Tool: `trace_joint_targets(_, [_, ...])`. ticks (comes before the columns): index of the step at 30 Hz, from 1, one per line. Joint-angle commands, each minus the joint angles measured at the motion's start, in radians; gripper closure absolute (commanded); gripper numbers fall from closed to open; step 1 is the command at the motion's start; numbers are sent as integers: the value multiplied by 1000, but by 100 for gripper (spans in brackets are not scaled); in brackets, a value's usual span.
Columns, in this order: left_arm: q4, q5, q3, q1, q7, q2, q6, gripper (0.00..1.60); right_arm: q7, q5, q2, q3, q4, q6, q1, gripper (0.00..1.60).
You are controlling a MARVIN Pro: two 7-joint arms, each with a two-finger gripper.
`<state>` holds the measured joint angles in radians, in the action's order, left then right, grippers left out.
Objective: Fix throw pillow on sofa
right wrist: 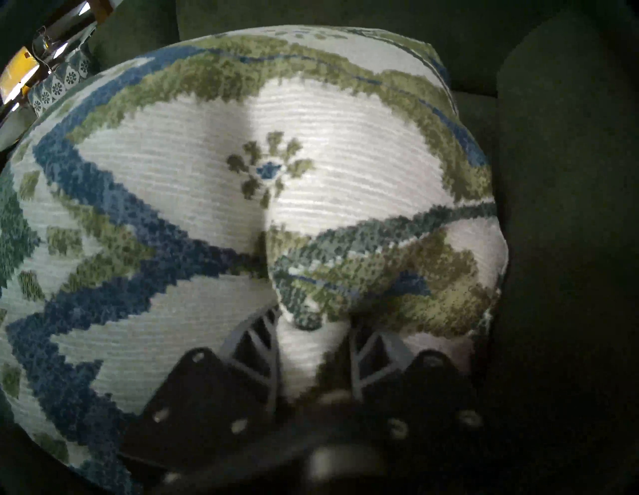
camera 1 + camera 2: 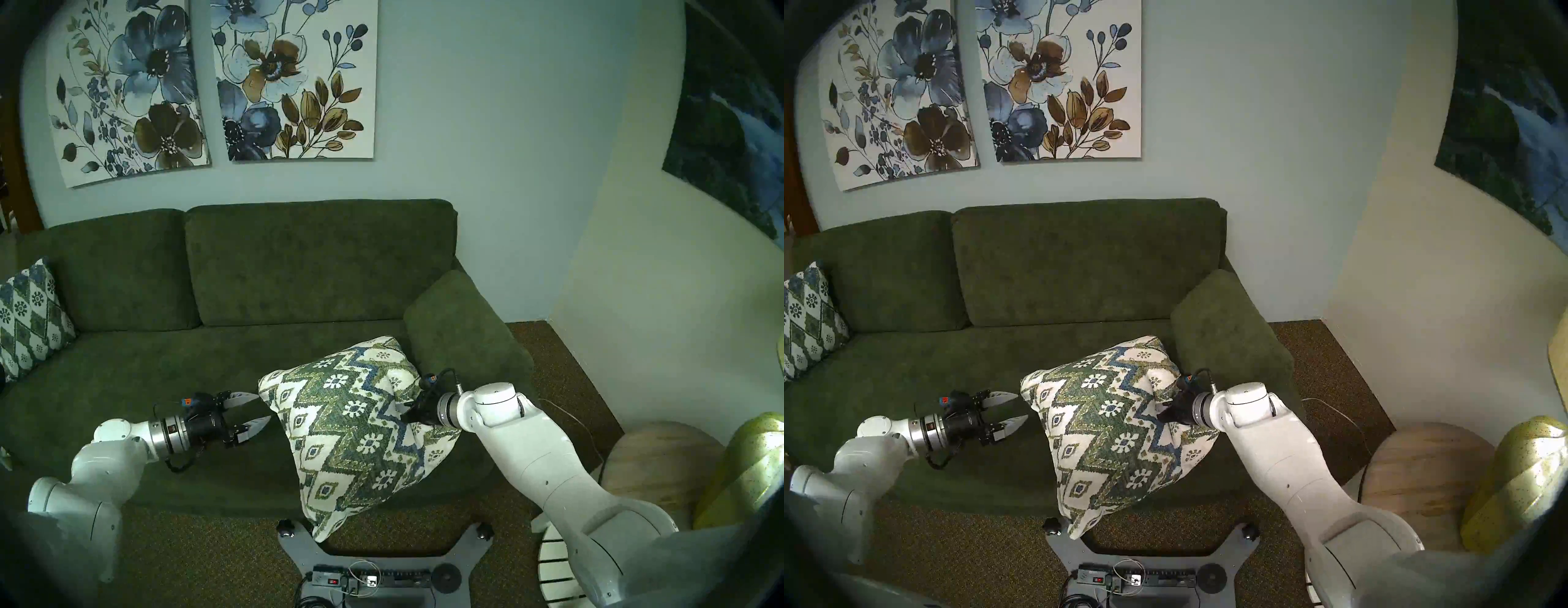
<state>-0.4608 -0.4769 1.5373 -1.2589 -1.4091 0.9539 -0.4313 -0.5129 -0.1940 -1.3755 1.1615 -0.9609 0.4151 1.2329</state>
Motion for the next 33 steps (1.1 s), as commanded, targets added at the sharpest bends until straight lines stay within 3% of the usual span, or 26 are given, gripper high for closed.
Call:
trace_joint_targets(1, [12, -22, 8, 20, -63, -13, 2, 0, -14, 33, 21, -20, -6, -22, -72, 160])
trace_joint_targets(11, [3, -18, 9, 20, -27, -18, 6, 0, 6, 52, 82, 35, -196, -29, -156, 160])
trace_joint_targets(16, [1, -20, 10, 21, -31, -19, 9, 0, 21, 62, 91, 47, -238, -15, -164, 160])
trace_joint_targets(25, [3, -22, 8, 34, -46, -14, 22, 0, 111, 102, 98, 69, -365, 76, -134, 160])
trace_joint_targets(33, [0, -19, 4, 36, -49, -3, 25, 0, 215, 170, 70, 62, -377, 145, -156, 160])
